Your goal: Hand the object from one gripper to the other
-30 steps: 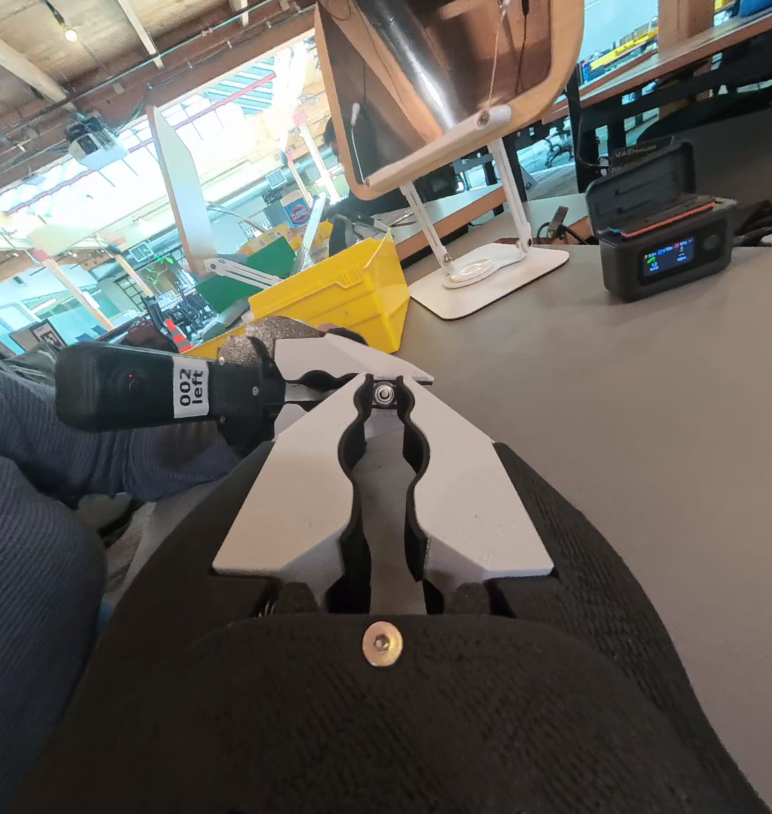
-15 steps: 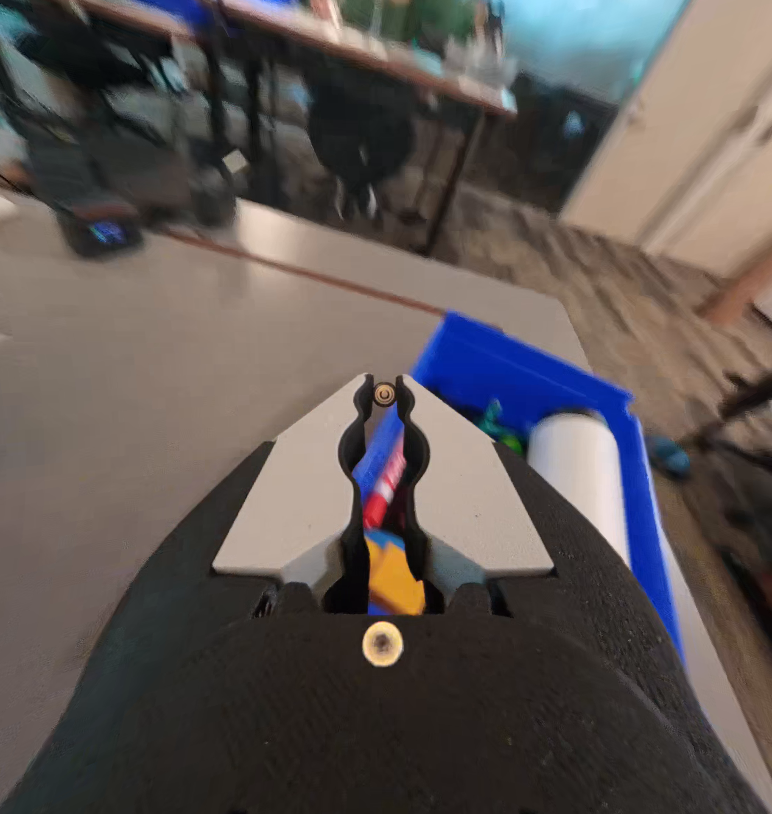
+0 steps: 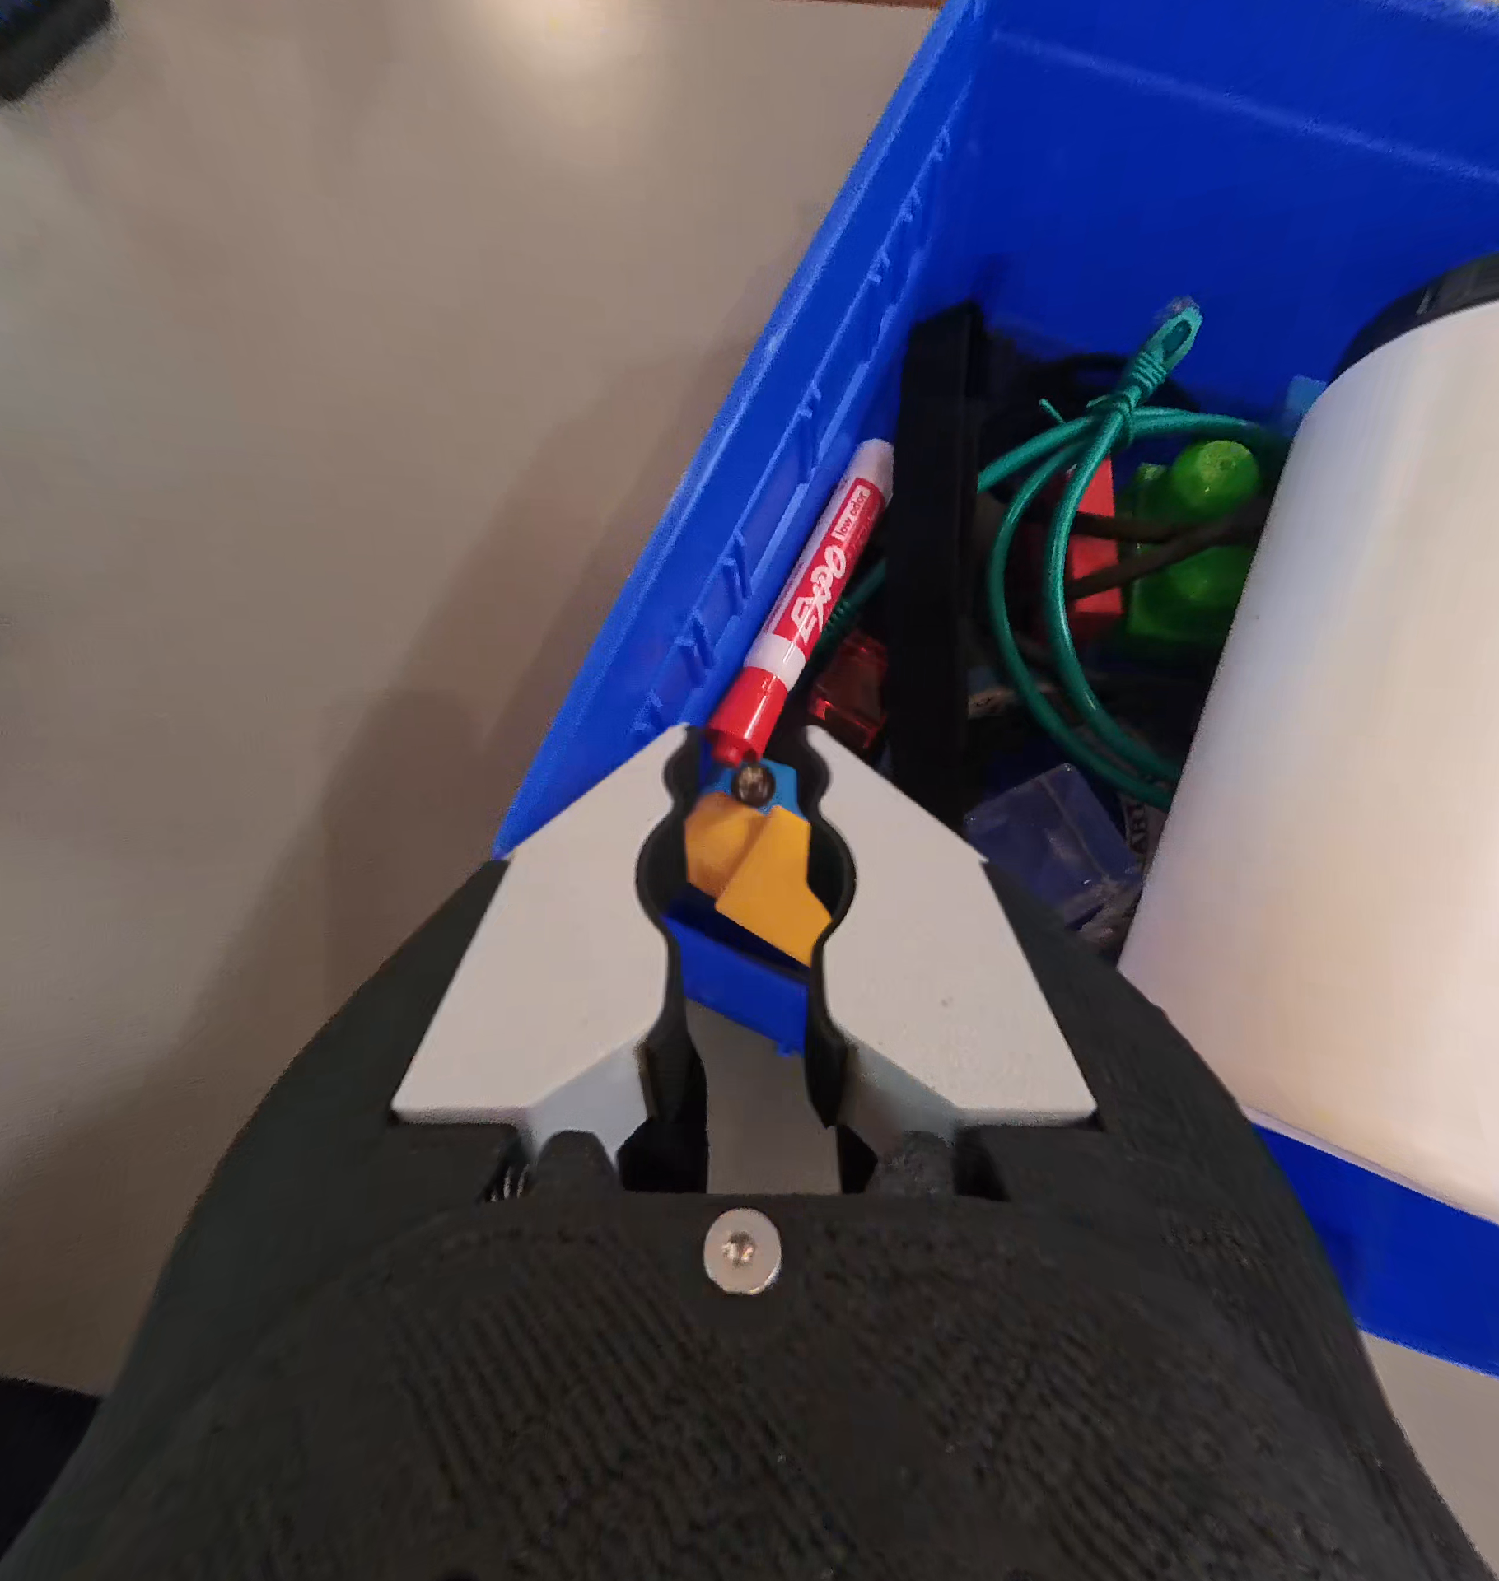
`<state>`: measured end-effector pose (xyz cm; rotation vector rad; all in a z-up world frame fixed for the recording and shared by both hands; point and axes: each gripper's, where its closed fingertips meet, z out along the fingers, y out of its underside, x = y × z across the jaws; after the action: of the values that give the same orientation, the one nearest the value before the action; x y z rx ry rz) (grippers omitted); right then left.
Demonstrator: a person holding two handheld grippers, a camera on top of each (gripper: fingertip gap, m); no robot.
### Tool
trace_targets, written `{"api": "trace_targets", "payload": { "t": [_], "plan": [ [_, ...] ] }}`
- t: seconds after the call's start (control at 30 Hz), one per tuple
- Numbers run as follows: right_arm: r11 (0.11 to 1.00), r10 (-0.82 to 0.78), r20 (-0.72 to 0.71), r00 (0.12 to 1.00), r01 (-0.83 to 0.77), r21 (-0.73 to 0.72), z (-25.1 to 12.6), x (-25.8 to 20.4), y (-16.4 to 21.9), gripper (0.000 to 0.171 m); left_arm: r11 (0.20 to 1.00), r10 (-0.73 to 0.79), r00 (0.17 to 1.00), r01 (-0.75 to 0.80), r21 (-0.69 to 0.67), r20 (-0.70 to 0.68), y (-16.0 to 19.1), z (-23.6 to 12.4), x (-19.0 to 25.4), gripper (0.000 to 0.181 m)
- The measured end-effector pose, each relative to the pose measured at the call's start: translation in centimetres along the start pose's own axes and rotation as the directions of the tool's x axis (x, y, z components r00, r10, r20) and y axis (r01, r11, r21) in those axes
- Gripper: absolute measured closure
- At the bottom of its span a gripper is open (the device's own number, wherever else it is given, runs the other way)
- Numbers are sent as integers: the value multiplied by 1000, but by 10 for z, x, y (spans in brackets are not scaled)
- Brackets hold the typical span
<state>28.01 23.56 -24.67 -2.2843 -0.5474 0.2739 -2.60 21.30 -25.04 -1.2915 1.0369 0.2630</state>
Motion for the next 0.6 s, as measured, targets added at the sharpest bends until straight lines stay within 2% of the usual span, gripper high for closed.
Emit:
{"api": "trace_targets", "payload": {
  "t": [0.03,0.13,0.23,0.3,0.37,0.47,0.53,0.6],
  "plan": [
    [1000,4,-7,1000,-4,18,-3,-1,-3,144,1000,-1,1000,1,0,0,0,0,0,170],
    [996,-10,-83,996,17,89,-20,-1,-19,138,1000,-10,1000,10,-1,2,0,0,-1,169],
    [953,-81,-110,991,109,283,-43,-29,-59,142,1000,-29,1000,29,0,2,1,0,-2,170],
    [872,-161,-78,984,179,455,-52,-68,-92,143,999,-39,999,39,1,6,1,0,-4,170],
    [737,-236,-70,969,226,637,-55,-110,-123,145,999,-49,999,49,6,10,1,-1,-5,171],
    [531,-273,-50,961,194,825,-33,-162,-150,154,998,-59,998,59,6,11,2,-3,-7,172],
    [499,-266,-37,963,171,850,2,-181,-151,158,998,-68,998,68,4,17,3,-3,-8,173],
    [489,-262,-87,961,210,847,36,-190,-145,163,997,-77,997,77,0,23,5,-5,-11,173]
  ]
}}
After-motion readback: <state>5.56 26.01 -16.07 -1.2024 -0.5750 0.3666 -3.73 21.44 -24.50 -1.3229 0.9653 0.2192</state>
